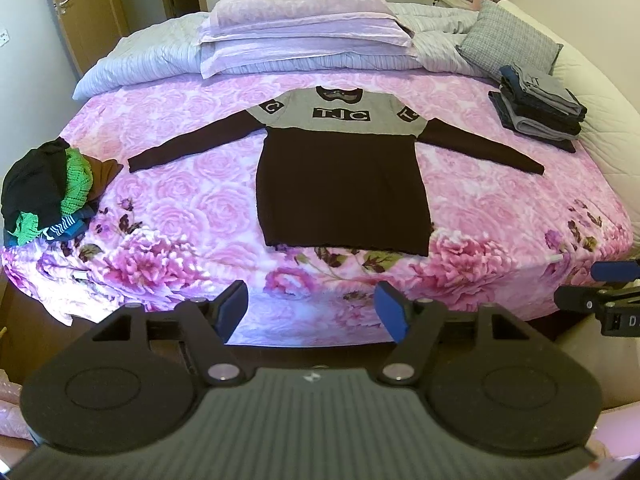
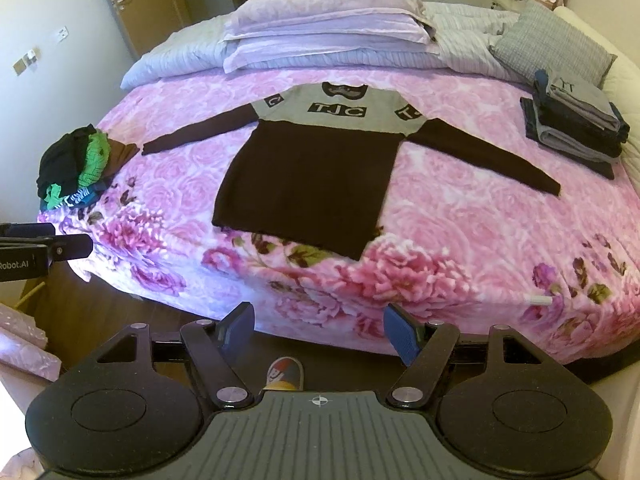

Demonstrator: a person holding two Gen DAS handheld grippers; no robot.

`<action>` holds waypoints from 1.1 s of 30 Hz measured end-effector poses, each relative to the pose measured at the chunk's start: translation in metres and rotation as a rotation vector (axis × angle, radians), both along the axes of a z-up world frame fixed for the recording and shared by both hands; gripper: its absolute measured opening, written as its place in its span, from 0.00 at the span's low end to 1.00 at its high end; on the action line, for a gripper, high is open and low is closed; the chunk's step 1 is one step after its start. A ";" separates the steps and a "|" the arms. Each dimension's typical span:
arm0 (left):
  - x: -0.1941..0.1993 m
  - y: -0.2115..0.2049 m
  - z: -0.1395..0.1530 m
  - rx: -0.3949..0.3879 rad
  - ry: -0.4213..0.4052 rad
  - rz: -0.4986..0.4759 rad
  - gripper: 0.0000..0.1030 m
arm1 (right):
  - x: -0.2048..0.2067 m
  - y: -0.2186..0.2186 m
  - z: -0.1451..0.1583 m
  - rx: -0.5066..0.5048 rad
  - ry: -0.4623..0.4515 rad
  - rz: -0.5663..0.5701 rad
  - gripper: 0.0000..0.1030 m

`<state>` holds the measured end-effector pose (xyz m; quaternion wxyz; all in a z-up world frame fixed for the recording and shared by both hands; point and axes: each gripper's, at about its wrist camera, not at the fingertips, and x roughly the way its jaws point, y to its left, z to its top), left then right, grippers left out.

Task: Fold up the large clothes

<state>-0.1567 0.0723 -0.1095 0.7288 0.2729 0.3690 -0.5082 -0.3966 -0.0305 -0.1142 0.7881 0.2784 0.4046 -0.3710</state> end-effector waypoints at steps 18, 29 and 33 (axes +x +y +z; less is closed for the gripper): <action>-0.001 -0.052 -0.007 0.002 0.016 -0.012 0.68 | 0.002 -0.048 -0.008 0.012 0.016 -0.017 0.66; 0.110 -0.133 -0.034 -0.087 0.166 0.065 0.68 | 0.064 -0.143 -0.033 0.061 0.029 -0.076 0.66; 0.199 -0.161 -0.059 -0.155 0.266 0.196 0.68 | 0.094 -0.206 -0.050 0.089 0.061 -0.166 0.66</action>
